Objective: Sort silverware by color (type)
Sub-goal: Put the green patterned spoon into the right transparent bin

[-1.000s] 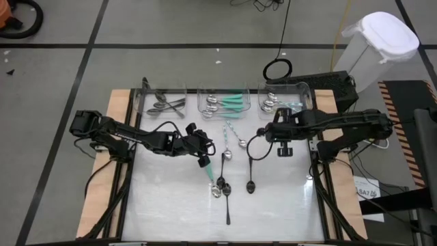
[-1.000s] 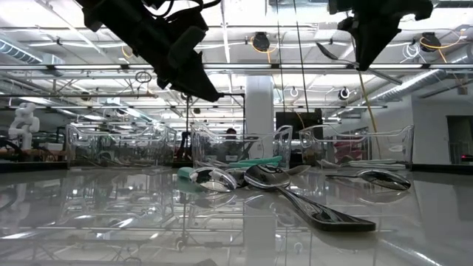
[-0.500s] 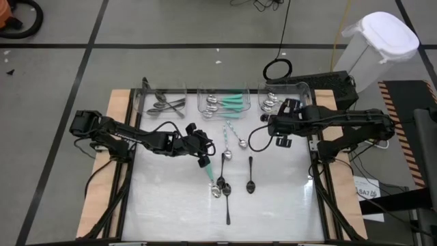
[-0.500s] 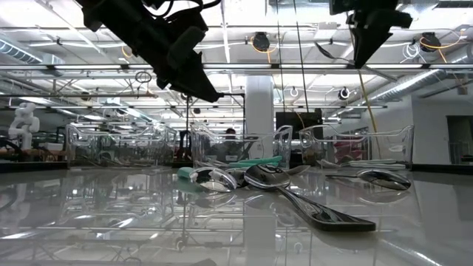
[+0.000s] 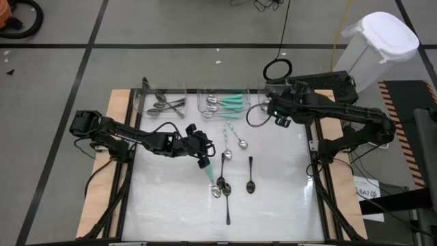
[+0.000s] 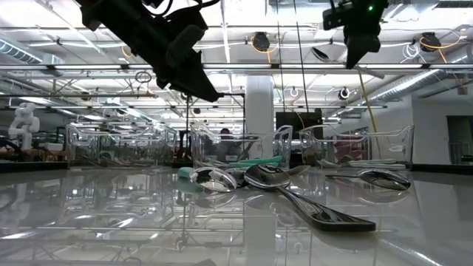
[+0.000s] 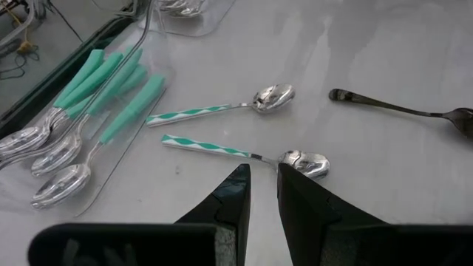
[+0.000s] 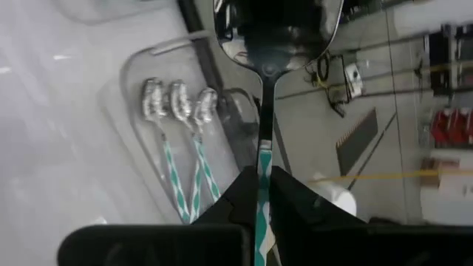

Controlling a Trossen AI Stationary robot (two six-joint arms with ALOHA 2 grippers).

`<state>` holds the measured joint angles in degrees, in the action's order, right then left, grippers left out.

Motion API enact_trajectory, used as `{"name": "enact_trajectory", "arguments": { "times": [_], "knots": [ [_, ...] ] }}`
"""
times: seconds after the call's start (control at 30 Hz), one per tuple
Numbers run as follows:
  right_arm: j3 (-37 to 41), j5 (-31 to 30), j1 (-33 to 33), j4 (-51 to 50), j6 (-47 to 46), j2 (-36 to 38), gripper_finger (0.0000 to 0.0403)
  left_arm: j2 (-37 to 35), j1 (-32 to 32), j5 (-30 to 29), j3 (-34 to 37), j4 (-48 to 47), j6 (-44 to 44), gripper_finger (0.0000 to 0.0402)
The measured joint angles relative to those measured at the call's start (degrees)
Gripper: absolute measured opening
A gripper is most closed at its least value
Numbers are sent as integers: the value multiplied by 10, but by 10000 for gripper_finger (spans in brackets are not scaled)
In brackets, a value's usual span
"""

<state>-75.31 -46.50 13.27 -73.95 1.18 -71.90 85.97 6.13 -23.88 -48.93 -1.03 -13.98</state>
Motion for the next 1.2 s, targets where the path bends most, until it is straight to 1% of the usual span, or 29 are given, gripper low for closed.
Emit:
{"name": "enact_trajectory", "arguments": {
  "times": [0.2,0.33,0.4,0.53,0.7,0.93,1.07,1.2],
  "knots": [
    [0,9,60,30,40,0,17,0,0,0,0,0,0,72],
    [0,71,98,61,61,0,17,0,0,0,0,0,0,72],
    [0,92,115,78,69,-2,17,0,0,0,0,0,0,72],
    [0,94,145,94,72,-14,17,0,0,0,0,0,0,72],
    [12,124,183,102,75,-37,17,0,1,0,0,-5,-2,72],
    [68,123,229,153,136,-63,17,0,4,0,0,-5,0,72],
    [85,125,252,181,160,-78,17,0,4,0,0,-5,0,72],
    [94,155,278,206,177,-92,17,0,4,0,0,-5,2,72]
  ]
}}
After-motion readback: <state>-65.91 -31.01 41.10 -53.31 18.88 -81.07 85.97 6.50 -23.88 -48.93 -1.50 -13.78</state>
